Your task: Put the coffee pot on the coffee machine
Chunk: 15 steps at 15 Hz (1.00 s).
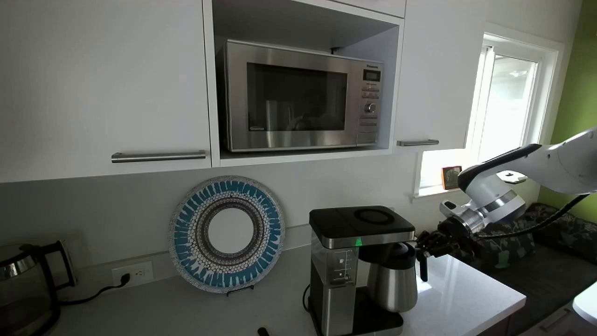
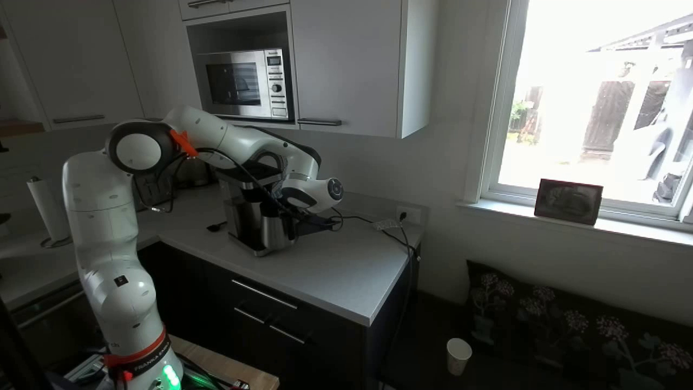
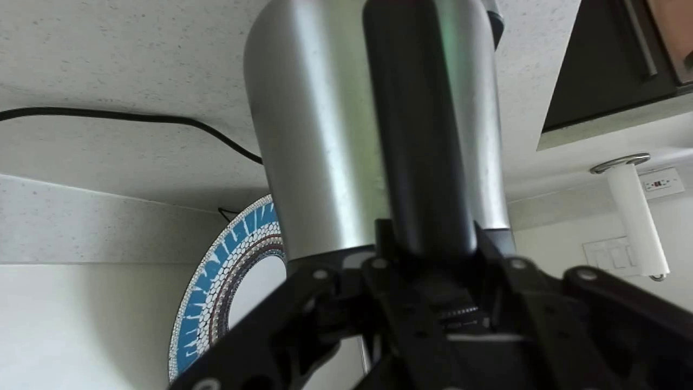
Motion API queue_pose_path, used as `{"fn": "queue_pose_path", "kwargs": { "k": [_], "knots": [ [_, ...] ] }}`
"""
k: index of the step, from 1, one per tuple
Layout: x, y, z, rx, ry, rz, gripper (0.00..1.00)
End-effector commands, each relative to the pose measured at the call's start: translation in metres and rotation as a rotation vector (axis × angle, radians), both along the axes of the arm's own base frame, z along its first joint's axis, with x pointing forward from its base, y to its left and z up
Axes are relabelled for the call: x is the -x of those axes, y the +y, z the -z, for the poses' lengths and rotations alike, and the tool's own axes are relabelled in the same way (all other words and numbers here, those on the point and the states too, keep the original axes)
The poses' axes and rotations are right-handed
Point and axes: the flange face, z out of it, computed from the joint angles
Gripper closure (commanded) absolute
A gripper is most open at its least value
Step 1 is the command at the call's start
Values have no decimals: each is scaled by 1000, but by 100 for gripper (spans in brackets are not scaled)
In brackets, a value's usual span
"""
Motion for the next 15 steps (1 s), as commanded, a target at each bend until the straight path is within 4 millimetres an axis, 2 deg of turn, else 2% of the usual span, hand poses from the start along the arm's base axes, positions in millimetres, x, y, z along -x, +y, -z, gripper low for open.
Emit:
{"fn": "queue_pose_path", "kwargs": {
  "k": [1,15],
  "knots": [
    [-3,13,-10,-61,-38,-10,92],
    [-20,53,4,-77,-54,-85,92]
  ]
}}
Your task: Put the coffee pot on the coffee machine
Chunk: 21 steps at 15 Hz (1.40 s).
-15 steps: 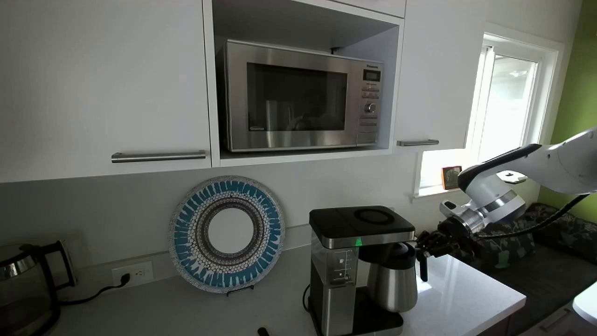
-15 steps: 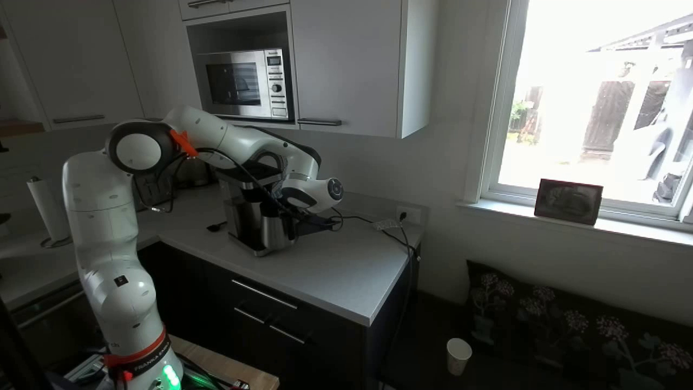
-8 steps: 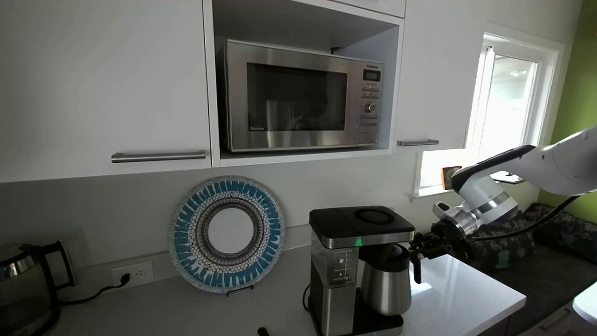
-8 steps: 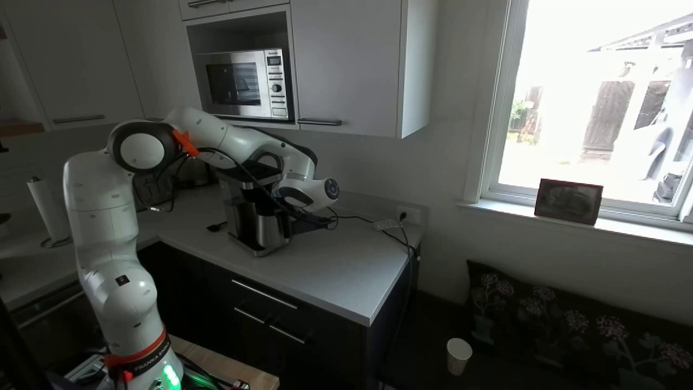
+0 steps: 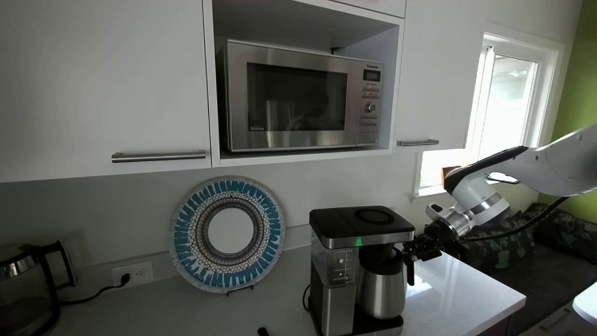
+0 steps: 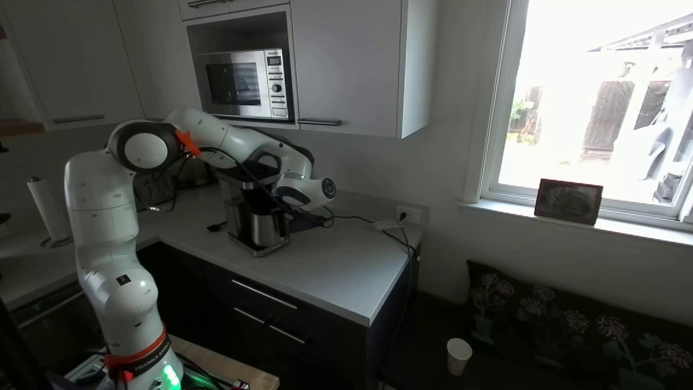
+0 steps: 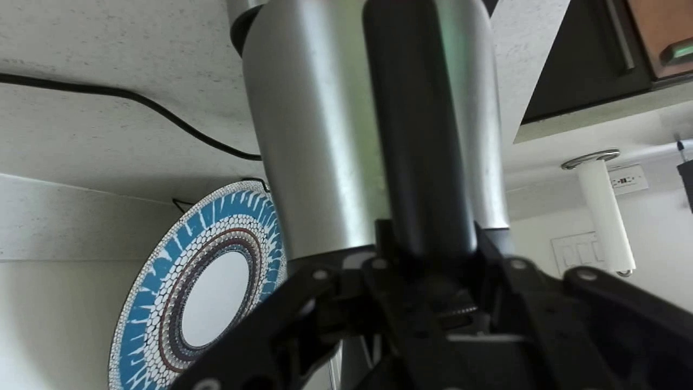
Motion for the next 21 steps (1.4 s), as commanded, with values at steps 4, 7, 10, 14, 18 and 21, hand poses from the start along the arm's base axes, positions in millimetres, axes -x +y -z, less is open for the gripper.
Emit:
{"fn": "queue_pose_path", "kwargs": {
  "k": [4,7,10,14,18,21],
  "knots": [
    [-6,17,3,-62,-47,-20,92],
    [-5,9,6,-17,-28,-18,67],
    [-6,10,6,-17,-28,-20,67],
    [-6,10,6,-17,-28,-20,67],
    [-7,19,11,-18,-42,-35,92],
    [-8,24,15,-18,-42,-36,92]
  ]
}}
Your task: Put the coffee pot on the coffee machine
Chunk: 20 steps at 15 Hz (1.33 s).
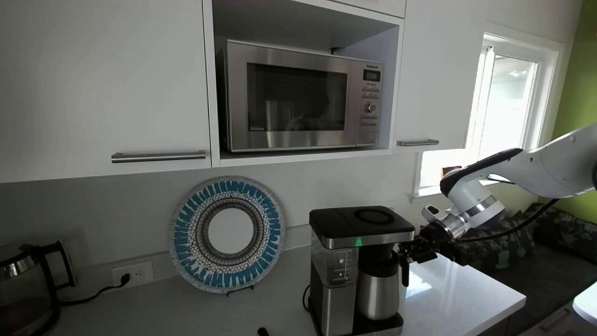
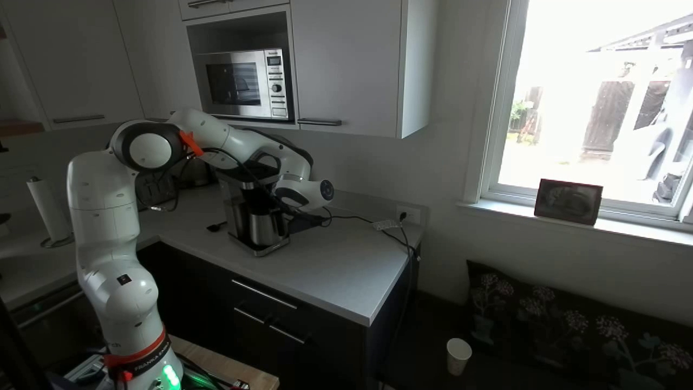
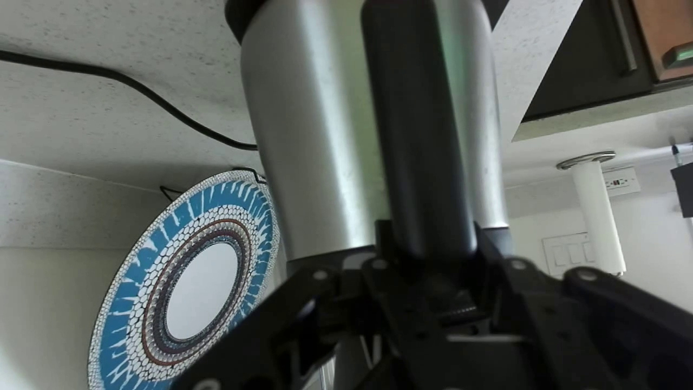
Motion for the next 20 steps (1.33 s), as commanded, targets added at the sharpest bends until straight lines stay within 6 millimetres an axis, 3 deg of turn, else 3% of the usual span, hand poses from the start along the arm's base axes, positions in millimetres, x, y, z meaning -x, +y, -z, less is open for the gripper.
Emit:
{"fn": "queue_pose_path", "kwargs": {
  "k": [1,8,15,16,20],
  "knots": [
    [-1,13,9,-5,-4,-13,92],
    [-2,28,16,-16,-2,-22,92],
    [-1,28,16,11,7,-23,92],
    [-1,27,16,24,0,-16,48],
    [0,31,22,43,11,0,19]
  ]
}}
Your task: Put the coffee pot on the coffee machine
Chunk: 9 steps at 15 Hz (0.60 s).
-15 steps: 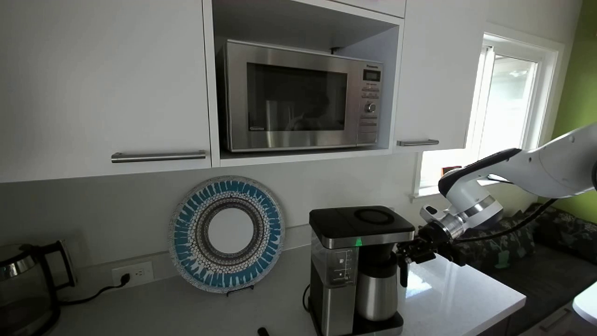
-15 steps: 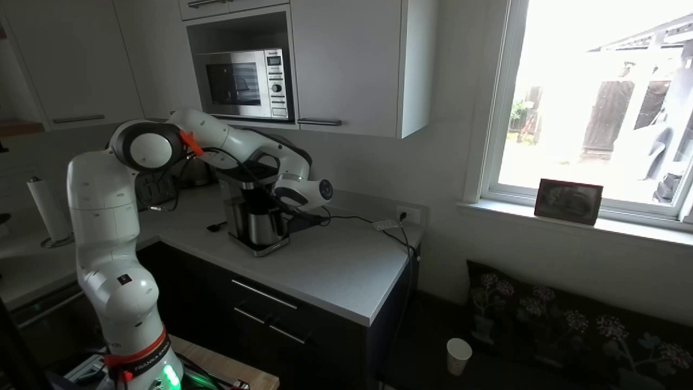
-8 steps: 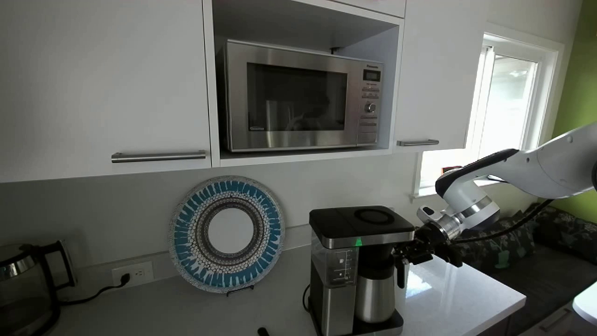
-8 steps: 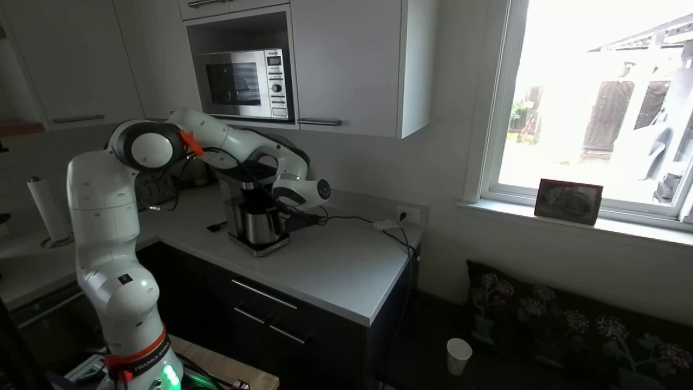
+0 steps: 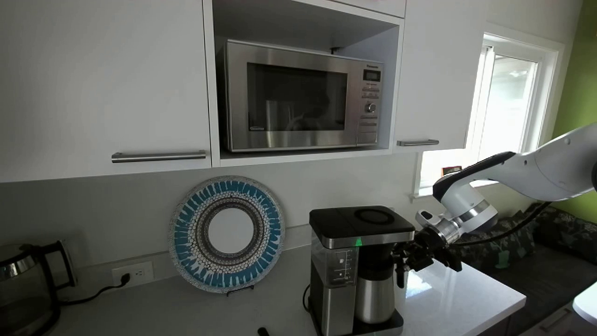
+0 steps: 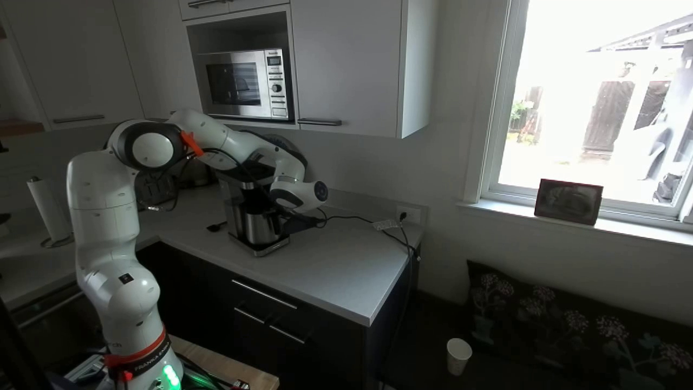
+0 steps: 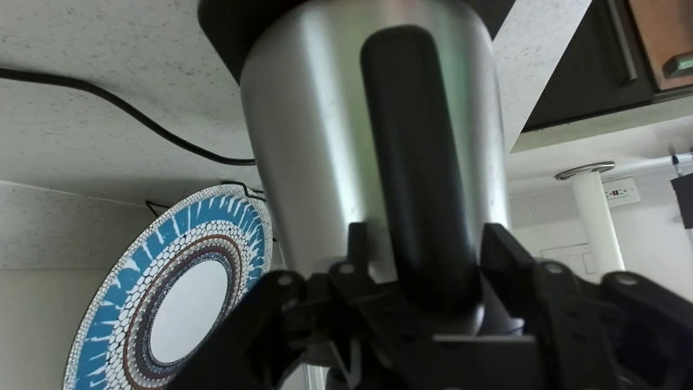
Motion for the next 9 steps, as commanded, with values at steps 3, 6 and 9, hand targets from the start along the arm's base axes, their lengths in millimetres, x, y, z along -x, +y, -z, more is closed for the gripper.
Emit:
{"fn": "queue_pose_path", "kwargs": {
  "k": [3,6,9],
  "knots": [
    [4,1,5,44,-15,24,0],
    [3,-8,-4,59,-49,31,0],
    [4,-14,-10,77,-57,12,0]
  ]
}}
